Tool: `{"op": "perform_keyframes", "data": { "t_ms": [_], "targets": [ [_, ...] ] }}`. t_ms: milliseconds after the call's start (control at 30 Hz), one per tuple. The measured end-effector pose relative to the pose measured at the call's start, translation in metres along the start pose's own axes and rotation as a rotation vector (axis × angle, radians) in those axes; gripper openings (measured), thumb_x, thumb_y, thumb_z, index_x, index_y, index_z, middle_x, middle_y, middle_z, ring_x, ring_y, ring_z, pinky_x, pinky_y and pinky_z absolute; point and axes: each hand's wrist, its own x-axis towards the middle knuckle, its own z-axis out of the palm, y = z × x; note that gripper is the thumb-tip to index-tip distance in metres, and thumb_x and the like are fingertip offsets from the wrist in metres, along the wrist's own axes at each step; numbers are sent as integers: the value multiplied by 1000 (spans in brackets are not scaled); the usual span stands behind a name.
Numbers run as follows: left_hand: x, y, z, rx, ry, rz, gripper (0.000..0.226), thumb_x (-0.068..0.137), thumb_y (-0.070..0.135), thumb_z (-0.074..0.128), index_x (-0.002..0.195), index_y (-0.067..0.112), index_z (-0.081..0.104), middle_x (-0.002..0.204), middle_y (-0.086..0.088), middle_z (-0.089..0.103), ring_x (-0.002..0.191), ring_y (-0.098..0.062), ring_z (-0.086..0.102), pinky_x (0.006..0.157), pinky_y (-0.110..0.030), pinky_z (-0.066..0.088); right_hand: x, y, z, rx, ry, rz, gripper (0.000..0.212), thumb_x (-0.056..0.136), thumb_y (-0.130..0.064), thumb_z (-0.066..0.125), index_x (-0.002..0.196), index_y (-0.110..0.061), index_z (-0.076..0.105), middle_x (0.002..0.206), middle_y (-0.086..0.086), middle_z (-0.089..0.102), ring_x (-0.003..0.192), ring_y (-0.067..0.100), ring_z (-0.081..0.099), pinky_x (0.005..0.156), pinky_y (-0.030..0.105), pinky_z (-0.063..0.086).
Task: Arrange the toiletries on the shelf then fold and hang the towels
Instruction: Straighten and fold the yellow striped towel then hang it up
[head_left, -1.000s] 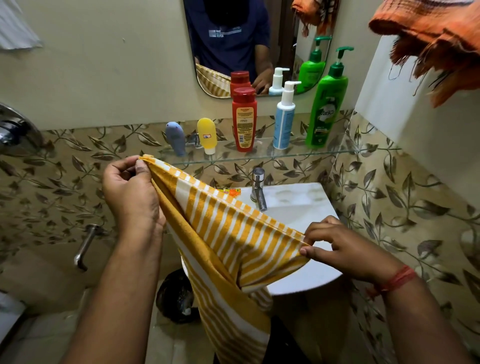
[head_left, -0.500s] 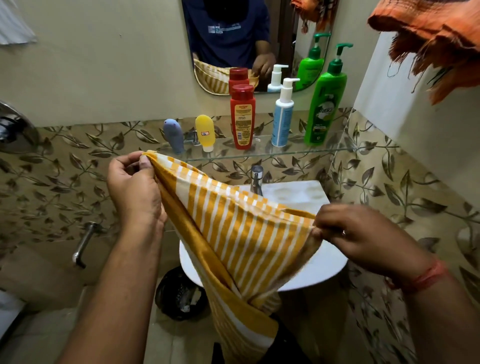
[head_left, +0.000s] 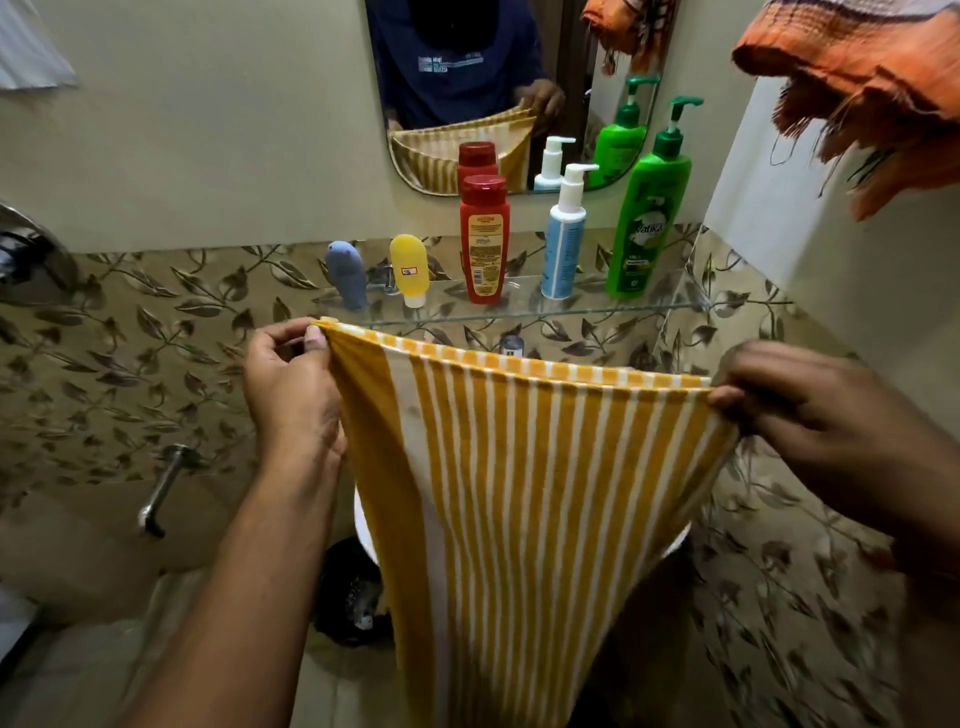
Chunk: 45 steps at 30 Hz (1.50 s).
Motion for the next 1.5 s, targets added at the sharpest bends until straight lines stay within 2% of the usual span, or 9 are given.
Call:
{"op": "perform_keyframes", "data": {
  "t_ms": [133, 200, 367, 600, 767, 900, 1100, 1333, 1500],
  "targets": [
    [-5, -3, 0, 59, -19, 26, 16, 97, 14, 63, 95, 30, 64, 104, 2, 70, 100, -15, 68, 81, -29, 57, -4, 17, -4, 43, -12, 16, 19, 92, -48, 52, 84, -33, 61, 87, -17, 57, 82, 2, 57, 68, 16, 43],
    [-7, -3, 1, 69, -33, 16, 15, 97, 15, 62, 97, 30, 64, 105, 2, 70, 100, -14, 68, 84, -32, 58, -5, 23, 1, 47, -47, 34, 8, 91, -31, 67, 86, -30, 61, 89, -14, 58, 83, 5, 58, 70, 18, 46],
    [-12, -2, 1, 68, -41, 20, 14, 98, 15, 62, 97, 29, 64, 105, 3, 70, 100, -13, 67, 87, -33, 59, -10, 28, 14, 123, 31, 118, 24, 81, 2, 71, 86, -18, 59, 88, -2, 60, 82, 9, 59, 72, 14, 47],
    [-10, -6, -1, 73, -44, 18, 12, 98, 16, 62, 103, 26, 66, 107, 0, 70, 100, -15, 69, 83, -31, 59, -7, 29, 21, 109, 88, 128, 24, 86, -7, 69, 103, -24, 65, 97, -16, 60, 92, -3, 59, 75, 9, 45],
    [-10, -6, -2, 72, -50, 16, 13, 97, 16, 63, 100, 29, 65, 108, 1, 70, 102, -15, 69, 85, -33, 59, -6, 33, 28, 7, 111, 140, 21, 83, 9, 67, 97, -7, 66, 107, 4, 49, 89, 7, 47, 81, 1, 38],
    [-14, -2, -2, 98, -51, 38, 14, 98, 17, 62, 98, 31, 64, 106, 5, 69, 101, -11, 67, 85, -30, 58, -7, 30, 27, 59, 115, 251, 10, 92, -9, 62, 90, -19, 61, 97, -1, 61, 84, 18, 60, 69, 24, 48],
    [-12, 0, -7, 197, -153, 221, 20, 99, 14, 59, 99, 34, 59, 99, 10, 65, 94, -6, 63, 79, -27, 54, -7, 28, 30, 792, 362, 433, 21, 91, -3, 63, 90, -23, 66, 83, -2, 69, 78, 13, 66, 67, 22, 59],
    [-7, 1, -14, 324, -452, 275, 44, 97, -7, 49, 80, 30, 65, 100, 0, 64, 88, -10, 62, 71, -23, 49, -7, 28, 29, 1124, 454, 494, 23, 58, -36, 71, 79, -25, 73, 82, -3, 67, 70, 9, 61, 60, 17, 54],
    [-11, 6, -14, 371, -456, 264, 41, 96, -8, 49, 82, 26, 67, 114, -4, 60, 102, -13, 62, 79, -20, 48, -21, 34, 23, 1251, 316, 419, 26, 79, -4, 54, 85, -16, 77, 89, 9, 67, 82, 22, 65, 73, 21, 57]
  ]
}}
